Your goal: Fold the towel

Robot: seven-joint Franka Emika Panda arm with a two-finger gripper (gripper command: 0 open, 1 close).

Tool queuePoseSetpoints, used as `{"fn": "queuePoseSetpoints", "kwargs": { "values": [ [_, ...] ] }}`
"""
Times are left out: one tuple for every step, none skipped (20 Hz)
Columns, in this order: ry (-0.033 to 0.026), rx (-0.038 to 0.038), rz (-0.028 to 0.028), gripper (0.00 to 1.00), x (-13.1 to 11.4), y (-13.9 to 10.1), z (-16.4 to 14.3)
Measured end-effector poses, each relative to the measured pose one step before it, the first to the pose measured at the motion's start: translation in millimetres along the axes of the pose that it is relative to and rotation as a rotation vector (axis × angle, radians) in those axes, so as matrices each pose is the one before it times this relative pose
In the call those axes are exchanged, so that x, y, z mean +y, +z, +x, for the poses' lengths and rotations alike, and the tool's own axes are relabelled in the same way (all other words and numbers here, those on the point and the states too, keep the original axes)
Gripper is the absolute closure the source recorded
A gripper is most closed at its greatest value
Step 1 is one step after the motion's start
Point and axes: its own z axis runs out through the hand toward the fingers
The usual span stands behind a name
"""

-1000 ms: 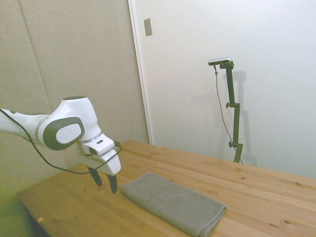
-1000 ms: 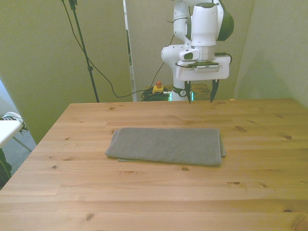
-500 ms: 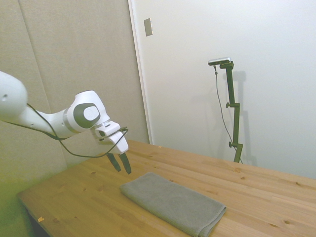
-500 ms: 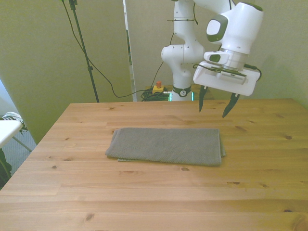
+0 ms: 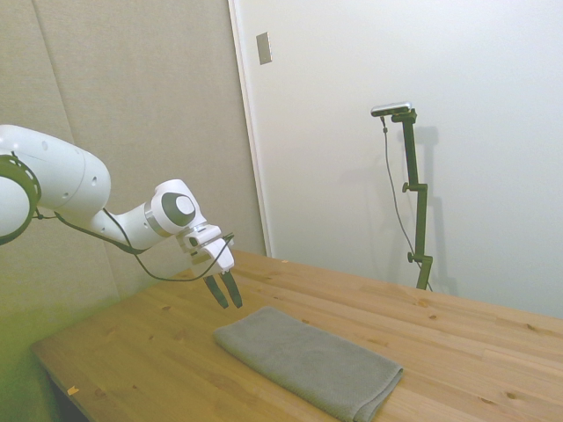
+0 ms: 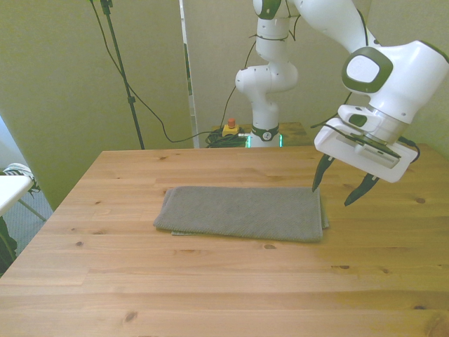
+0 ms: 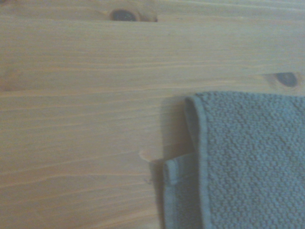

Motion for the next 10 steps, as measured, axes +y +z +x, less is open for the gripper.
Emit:
{"fn": "queuePoseSetpoints", "kwargs": {
  "values": [
    [-0.00497, -0.00099, -0.00431, 0.00, -2.35, 3.39, -2.99],
    [-0.00357, -0.00079, -0.00451, 0.00, -1.69, 3.06, -2.13],
    [-0.00249, -0.00087, -0.00540, 0.00, -0.93, 3.28, -1.59],
    [-0.00134, -0.00093, -0.00530, 0.00, -0.70, 3.27, -1.02],
    [0.00026, -0.00135, -0.00596, 0.00, -0.39, 3.73, -0.05],
    [0.00182, -0.00093, -0.00617, 0.00, 0.00, 3.68, 0.88],
    [0.00279, -0.00074, -0.00613, 0.00, 0.24, 3.78, 1.66],
    [0.00491, 0.00045, -0.00270, 0.00, 0.68, 1.73, 2.79],
    [0.00488, 0.00050, -0.00374, 0.00, 1.14, 1.89, 2.84],
    [0.00514, 0.00054, -0.00358, 0.00, 1.16, 1.75, 2.86]
  ]
}}
